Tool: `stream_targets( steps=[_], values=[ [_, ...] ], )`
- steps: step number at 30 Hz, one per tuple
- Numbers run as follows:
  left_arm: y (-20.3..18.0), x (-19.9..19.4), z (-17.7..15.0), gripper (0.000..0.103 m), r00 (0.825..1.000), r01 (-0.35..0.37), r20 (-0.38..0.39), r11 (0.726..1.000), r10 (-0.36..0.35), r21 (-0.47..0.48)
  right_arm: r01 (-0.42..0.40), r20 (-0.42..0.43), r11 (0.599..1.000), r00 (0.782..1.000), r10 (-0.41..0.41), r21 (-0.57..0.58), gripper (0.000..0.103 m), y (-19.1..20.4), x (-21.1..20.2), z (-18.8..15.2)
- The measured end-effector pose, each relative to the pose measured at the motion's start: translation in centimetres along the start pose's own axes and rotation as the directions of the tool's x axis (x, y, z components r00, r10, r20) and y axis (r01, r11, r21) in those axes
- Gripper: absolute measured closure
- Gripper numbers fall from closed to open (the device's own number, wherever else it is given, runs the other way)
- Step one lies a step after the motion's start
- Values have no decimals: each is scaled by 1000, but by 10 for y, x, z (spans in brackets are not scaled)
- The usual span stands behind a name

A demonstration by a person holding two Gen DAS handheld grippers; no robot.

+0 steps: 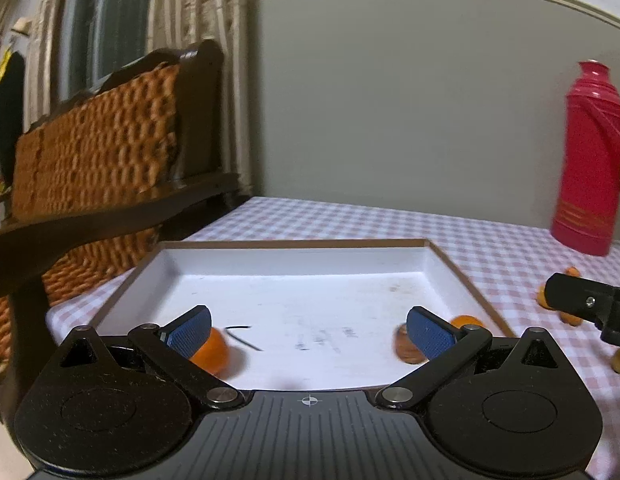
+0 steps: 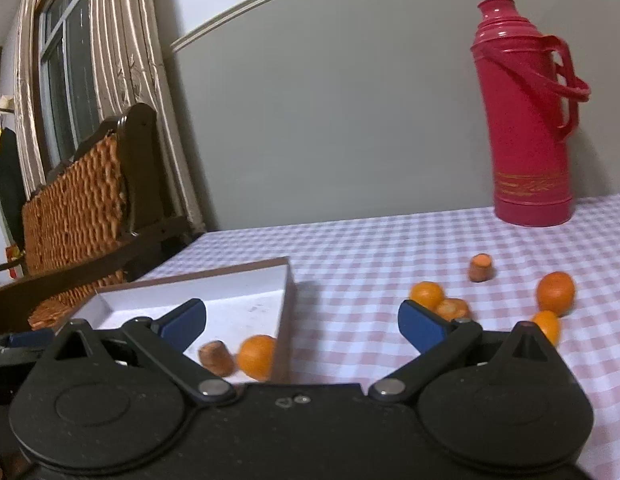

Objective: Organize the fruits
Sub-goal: 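Move both grippers back toward the remaining fruits on the table, then lower the left gripper onto the tan round fruit and close it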

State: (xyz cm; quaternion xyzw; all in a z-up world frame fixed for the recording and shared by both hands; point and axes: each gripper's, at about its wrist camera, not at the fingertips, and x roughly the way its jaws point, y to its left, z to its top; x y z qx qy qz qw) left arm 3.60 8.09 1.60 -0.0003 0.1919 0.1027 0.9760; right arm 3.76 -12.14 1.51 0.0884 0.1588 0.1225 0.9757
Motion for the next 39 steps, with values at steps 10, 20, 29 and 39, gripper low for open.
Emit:
stream_targets(
  steps=[10, 20, 29, 39],
  values=[
    [-35, -7, 0, 0, 995, 95, 3, 995, -95, 30, 95, -12, 995, 995, -95, -8, 6, -32, -22, -2],
    [-76, -14, -4, 0, 979, 202, 3, 977, -203, 66, 249, -33, 968, 968, -248, 42, 6, -74, -36, -2],
    [-114, -18, -11, 0, 954, 300, -38, 949, -297, 100, 378, -71, 920, 925, -372, 102, 6, -112, -49, -6],
    [-156, -24, -22, 0, 929, 370, -69, 916, -363, 154, 426, -58, 887, 905, -422, 180, 6, -141, -70, -7]
  ],
)
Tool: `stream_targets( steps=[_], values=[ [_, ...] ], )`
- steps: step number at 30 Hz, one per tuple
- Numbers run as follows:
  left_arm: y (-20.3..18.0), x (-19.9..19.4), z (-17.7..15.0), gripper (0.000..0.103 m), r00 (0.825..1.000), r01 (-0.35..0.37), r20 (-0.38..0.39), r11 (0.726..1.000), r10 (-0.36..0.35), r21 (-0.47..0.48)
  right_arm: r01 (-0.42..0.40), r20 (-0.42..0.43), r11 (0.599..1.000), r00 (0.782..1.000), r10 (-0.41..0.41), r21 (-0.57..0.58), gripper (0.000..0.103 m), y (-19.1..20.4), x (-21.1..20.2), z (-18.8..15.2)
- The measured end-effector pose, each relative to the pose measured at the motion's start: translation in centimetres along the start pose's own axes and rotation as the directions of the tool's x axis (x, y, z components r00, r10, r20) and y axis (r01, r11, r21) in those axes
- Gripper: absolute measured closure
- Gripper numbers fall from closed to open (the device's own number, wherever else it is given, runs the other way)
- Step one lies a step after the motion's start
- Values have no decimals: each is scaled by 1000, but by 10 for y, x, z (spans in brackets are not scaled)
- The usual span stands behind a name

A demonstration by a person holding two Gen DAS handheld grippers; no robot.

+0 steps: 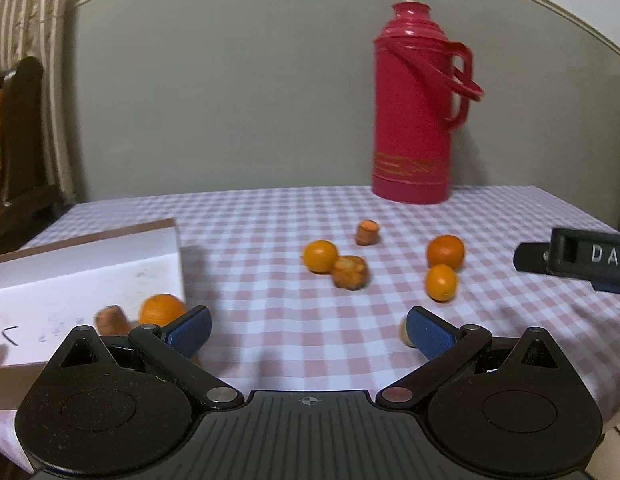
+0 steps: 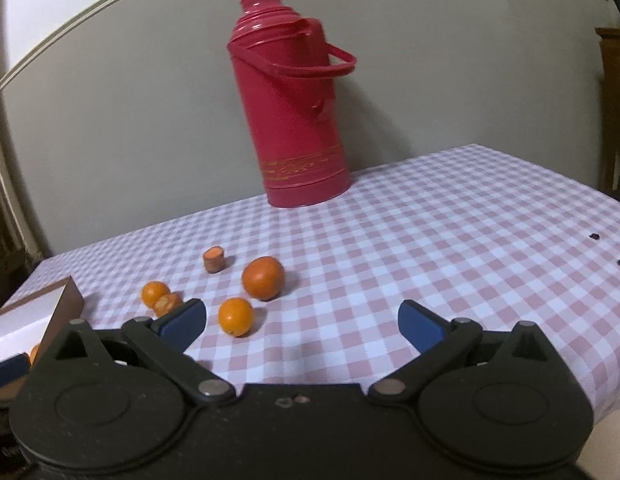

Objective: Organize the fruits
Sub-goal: 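Lower the left gripper onto the tan round fruit and close it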

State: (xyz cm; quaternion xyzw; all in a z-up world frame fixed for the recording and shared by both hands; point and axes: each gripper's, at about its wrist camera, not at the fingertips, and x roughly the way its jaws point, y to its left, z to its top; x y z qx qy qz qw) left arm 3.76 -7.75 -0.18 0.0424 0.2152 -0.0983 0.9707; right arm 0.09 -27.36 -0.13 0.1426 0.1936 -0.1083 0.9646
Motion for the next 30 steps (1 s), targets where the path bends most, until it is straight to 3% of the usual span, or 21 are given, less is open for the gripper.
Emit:
stream_targets(
  steps=[16, 30],
  values=[
    [-35, 22, -5, 1, 997, 65, -53, 998, -64, 25, 29, 0, 1000, 1000, -29, 9, 6, -18, -2, 0],
    [-50, 38, -8, 22, 992, 91, -85, 996, -89, 16, 20, 3, 1000, 1000, -20, 18, 6, -22, 0, 0]
  ],
)
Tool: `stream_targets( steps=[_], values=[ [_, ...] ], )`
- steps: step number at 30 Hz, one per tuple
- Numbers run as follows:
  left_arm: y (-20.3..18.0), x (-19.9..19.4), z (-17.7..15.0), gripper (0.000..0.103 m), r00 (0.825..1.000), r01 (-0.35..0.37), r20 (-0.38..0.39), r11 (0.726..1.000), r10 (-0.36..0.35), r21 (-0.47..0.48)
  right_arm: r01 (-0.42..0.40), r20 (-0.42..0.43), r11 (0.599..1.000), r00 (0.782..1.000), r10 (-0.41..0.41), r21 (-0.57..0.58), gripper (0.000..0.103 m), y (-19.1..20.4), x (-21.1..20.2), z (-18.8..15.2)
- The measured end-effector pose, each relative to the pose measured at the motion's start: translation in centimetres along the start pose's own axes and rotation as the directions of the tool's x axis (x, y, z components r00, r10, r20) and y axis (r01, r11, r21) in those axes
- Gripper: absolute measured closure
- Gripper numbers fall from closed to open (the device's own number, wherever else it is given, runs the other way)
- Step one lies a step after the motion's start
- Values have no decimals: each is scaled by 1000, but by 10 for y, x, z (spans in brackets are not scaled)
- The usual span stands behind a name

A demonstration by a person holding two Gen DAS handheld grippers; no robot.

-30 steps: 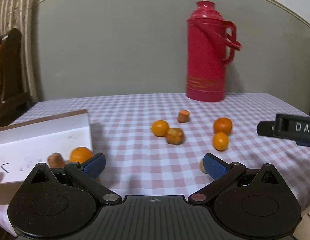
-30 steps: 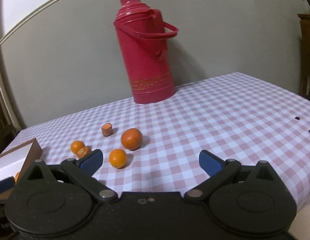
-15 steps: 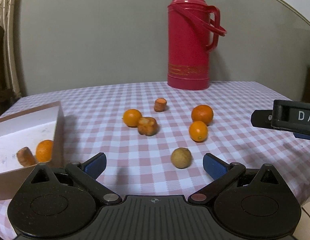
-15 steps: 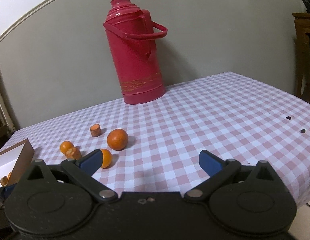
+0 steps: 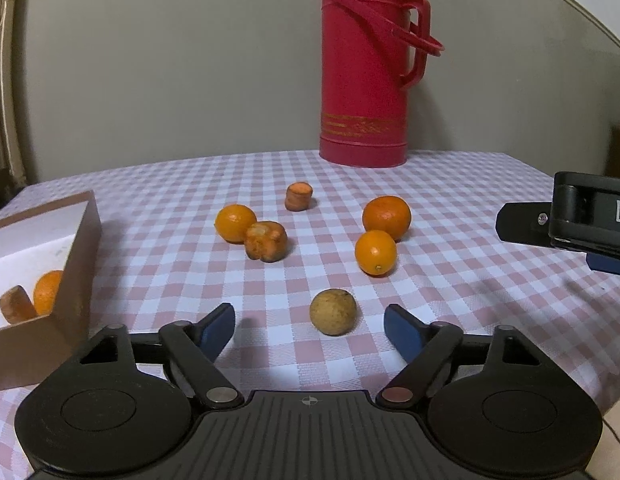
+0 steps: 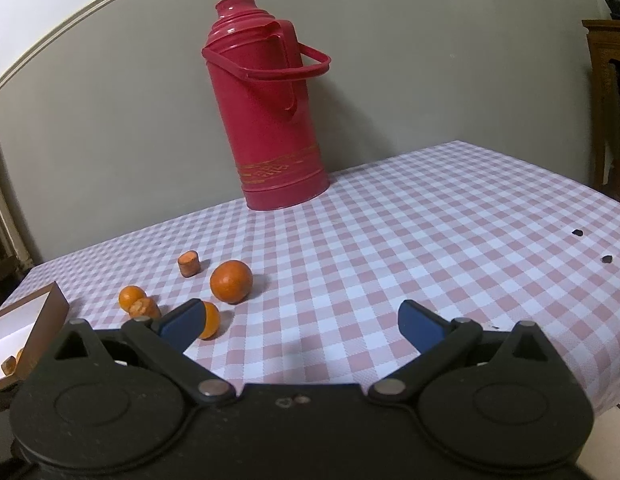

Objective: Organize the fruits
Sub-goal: 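Lower the left gripper onto the tan round fruit and close it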

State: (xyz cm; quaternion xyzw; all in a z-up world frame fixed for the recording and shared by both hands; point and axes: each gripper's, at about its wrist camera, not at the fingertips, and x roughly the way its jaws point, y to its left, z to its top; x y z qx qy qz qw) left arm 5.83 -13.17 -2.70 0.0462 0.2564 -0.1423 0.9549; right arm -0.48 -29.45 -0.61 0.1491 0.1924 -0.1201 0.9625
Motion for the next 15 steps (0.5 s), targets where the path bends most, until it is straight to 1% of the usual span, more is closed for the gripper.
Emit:
stream_targets(
  steps=[3, 4, 5, 7, 9, 10, 11, 13, 15],
  values=[
    [-1, 1, 0, 26, 1000, 3, 3, 1000, -3, -7, -5, 0, 1000, 1000, 5, -3, 6, 1, 0, 0],
    [-1, 2, 0, 32, 1000, 7, 3, 1000, -7, -9, -8, -1, 1000, 1000, 8, -2, 6, 1, 1, 0],
    [-2, 2, 0, 42, 1000, 9, 0, 1000, -9, -10, -9, -2, 1000, 1000, 9, -2, 6, 2, 1, 0],
    [-1, 5, 0, 48, 1000, 18, -8, 1000, -18, -14, -12, -4, 1000, 1000, 12, -3, 6, 3, 3, 0],
    [-2, 6, 0, 50, 1000, 17, -5, 1000, -17, -13, -17, -2, 1000, 1000, 17, -8, 6, 5, 4, 0],
    [-2, 6, 0, 56, 1000, 17, -3, 1000, -17, -13, -19, 0, 1000, 1000, 19, -13, 6, 7, 5, 1],
    [-1, 6, 0, 68, 1000, 12, 0, 1000, -12, -10, -22, 0, 1000, 1000, 22, -16, 6, 9, 6, 1],
    [1, 6, 1, 77, 1000, 0, 2, 1000, 0, -8, -35, -1, 999, 999, 35, -23, 6, 13, 8, 1],
    [5, 6, 1, 77, 1000, -3, 0, 1000, 3, -17, -45, -4, 998, 999, 45, -41, 7, 18, 12, 1]
  ],
)
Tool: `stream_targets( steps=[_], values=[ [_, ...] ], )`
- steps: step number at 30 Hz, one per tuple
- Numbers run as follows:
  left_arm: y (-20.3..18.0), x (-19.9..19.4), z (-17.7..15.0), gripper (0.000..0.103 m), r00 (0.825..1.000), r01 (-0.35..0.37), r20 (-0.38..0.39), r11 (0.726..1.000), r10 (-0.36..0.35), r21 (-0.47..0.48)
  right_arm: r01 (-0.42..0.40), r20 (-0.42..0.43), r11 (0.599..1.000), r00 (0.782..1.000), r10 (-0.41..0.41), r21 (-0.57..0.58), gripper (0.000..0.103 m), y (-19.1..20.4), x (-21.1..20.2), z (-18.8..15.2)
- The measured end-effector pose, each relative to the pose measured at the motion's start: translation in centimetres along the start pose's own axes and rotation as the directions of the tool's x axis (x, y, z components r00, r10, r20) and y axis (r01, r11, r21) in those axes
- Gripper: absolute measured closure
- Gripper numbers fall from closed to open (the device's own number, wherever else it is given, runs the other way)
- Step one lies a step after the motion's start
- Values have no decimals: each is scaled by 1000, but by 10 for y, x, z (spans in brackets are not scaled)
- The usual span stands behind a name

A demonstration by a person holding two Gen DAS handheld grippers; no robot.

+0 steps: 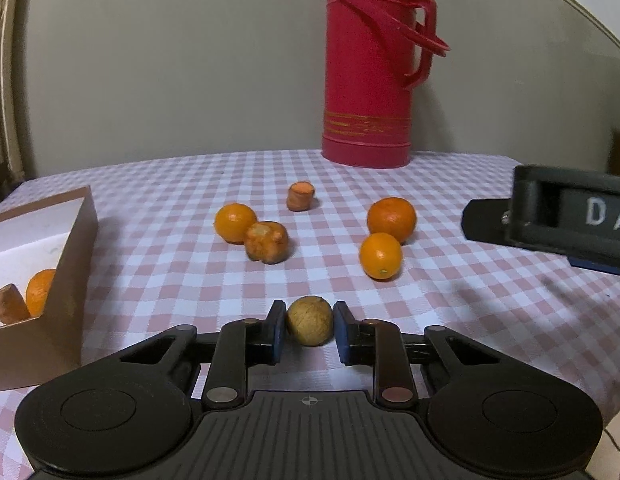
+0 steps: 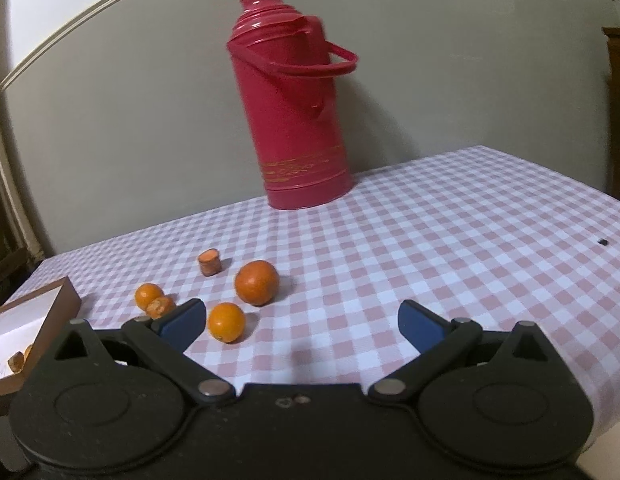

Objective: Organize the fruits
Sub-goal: 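Lower the left gripper onto the tan round fruit and close it, then close the right gripper around a small orange, then carry the tan fruit with the left gripper while the right gripper carries the orange to the box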

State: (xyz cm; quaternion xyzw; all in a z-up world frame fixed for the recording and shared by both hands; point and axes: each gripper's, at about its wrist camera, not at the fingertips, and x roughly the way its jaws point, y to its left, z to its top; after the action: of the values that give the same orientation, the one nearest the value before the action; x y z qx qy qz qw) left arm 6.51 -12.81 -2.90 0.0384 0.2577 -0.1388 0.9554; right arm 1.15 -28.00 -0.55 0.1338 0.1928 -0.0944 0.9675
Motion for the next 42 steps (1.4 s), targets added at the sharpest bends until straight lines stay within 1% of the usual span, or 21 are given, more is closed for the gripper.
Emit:
stream_targets(
  steps=[4, 7, 9, 11, 12, 13, 15, 18, 22, 24, 25, 30, 33, 42],
  values=[
    [12, -1, -1, 77, 999, -35, 1, 999, 35, -10, -32, -22, 999, 999, 31, -30, 11, 12, 9, 0],
    [23, -1, 0, 77, 998, -62, -2, 998, 62, -26, -57, -53, 997, 997, 54, -56, 17, 24, 20, 0],
    [29, 0, 0, 77, 997, -75, -6, 996, 75, -38, -73, -74, 995, 995, 68, -70, 26, 31, 28, 1],
    [35, 0, 1, 77, 996, -88, -9, 995, 87, -46, -86, -94, 993, 993, 78, -80, 32, 38, 36, 2],
    [37, 1, 1, 77, 996, -92, -10, 995, 91, -49, -87, -105, 992, 991, 77, -88, 38, 41, 41, 2],
    [39, 2, 2, 77, 995, -95, -12, 994, 95, -55, -88, -113, 992, 991, 78, -87, 40, 43, 46, 2],
    [43, 2, 2, 77, 995, -99, -14, 993, 99, -60, -96, -129, 992, 988, 85, -80, 49, 46, 55, 3],
    [46, 3, 3, 77, 995, -103, -16, 993, 103, -59, -88, -151, 992, 986, 74, -91, 59, 50, 67, 2],
    [47, 7, 4, 77, 994, -106, -19, 993, 105, -61, -84, -172, 991, 983, 65, -104, 67, 55, 78, 0],
    [46, 7, 4, 77, 994, -108, -20, 993, 107, -56, -81, -178, 990, 982, 59, -117, 78, 58, 81, -1],
    [46, 7, 4, 77, 994, -108, -20, 993, 107, -54, -81, -181, 988, 982, 57, -129, 81, 59, 82, -1],
    [46, 6, 3, 77, 994, -112, -16, 993, 111, -46, -79, -174, 977, 984, 44, -197, 82, 64, 79, -6],
    [46, 6, 3, 77, 993, -114, -12, 992, 114, -47, -93, -174, 977, 983, 59, -192, 82, 61, 73, -7],
    [49, 2, 1, 77, 996, -93, -13, 992, 93, -81, -206, -207, 967, 963, 173, -150, 82, 51, 39, -17]
  ],
)
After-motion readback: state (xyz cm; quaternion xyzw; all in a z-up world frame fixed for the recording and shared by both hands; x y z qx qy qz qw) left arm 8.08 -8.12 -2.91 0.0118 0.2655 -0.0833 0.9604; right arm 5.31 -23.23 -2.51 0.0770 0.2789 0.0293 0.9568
